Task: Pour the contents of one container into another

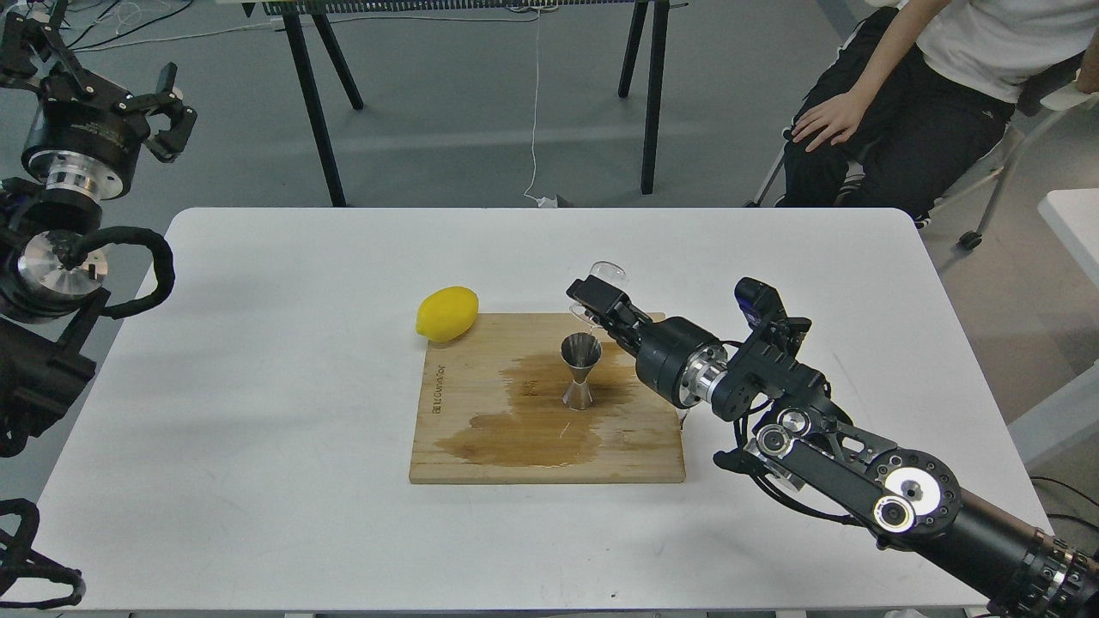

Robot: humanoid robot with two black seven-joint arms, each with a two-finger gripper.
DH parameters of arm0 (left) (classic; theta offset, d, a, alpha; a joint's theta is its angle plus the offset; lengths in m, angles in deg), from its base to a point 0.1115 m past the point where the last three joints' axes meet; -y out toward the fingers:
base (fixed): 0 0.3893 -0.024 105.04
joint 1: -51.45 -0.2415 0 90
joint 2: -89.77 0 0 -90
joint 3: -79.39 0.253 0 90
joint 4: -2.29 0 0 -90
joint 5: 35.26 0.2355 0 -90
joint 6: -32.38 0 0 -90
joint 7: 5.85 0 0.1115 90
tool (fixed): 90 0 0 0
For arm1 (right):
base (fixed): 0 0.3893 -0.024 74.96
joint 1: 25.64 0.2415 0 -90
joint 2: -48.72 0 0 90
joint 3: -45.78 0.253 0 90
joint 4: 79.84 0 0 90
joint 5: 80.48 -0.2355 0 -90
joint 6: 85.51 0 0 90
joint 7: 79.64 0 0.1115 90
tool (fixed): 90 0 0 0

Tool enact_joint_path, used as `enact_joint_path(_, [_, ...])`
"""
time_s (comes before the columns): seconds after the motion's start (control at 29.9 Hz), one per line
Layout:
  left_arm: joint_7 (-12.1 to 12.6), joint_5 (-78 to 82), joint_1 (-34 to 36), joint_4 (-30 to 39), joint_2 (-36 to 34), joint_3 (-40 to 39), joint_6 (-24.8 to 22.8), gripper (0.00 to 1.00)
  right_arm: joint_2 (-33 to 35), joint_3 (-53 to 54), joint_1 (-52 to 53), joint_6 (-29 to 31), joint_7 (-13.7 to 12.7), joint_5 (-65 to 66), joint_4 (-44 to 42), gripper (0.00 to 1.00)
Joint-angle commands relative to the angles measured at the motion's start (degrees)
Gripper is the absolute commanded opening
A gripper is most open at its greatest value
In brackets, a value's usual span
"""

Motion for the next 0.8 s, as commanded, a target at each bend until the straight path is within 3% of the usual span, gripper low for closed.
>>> enact_joint_path(0.0, [0.06, 0.00, -0.02, 0.01, 0.04, 0.00, 0.00, 1.00, 0.06, -0.55, -0.12, 0.05, 0.83, 3.45, -0.01, 0.34])
enact_joint_path(0.5, [-0.02, 0.00, -0.02, -0.07, -0.04, -0.08, -0.09, 1.00, 0.76, -2.49, -0.03, 0.05, 3.73, 20.24, 0.17, 0.34])
enact_joint_path(0.7, [-0.02, 0.00, -0.02, 0.01, 0.13, -0.08, 0.00, 1.00, 2.43, -0.74, -0.12, -0.12, 3.64, 17.80, 0.35, 0.34])
enact_joint_path(0.77, [-0.02, 0.00, -0.02, 0.01, 0.31, 0.00, 0.09, 1.00, 2.26, 1.54, -0.20, -0.12, 3.12, 9.84, 0.87, 0.34])
